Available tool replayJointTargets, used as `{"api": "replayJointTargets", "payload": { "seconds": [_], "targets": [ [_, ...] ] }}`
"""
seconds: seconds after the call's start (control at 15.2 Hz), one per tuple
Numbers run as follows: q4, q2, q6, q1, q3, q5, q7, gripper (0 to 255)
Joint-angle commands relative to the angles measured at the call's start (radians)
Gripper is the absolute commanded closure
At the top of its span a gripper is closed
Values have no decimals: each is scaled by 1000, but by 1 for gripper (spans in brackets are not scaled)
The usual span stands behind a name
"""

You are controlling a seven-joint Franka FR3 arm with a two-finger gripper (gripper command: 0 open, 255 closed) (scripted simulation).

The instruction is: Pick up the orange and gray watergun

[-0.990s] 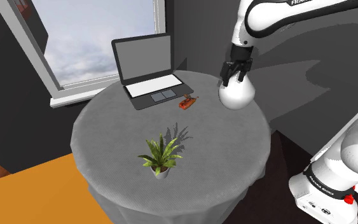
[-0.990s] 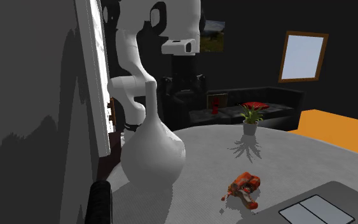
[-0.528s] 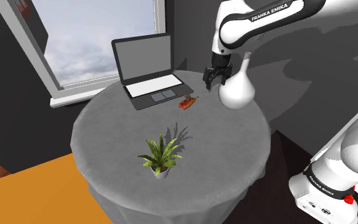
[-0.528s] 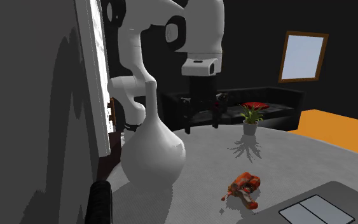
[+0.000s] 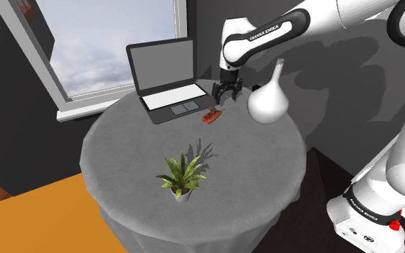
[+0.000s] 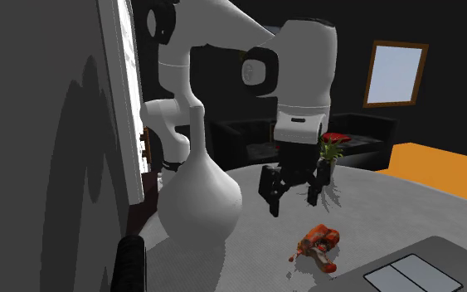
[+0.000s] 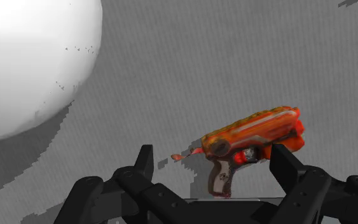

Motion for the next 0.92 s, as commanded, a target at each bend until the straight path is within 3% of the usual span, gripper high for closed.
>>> {"api": "replayJointTargets", "payload": {
  "seconds": [0.0, 0.33, 0.86],
  "targets": [
    [89, 82, -6, 9, 0, -9, 14, 0],
    [329, 293, -33, 27, -7, -28, 34, 0],
    [319, 356, 39, 30, -10, -32, 35, 0]
  ]
}}
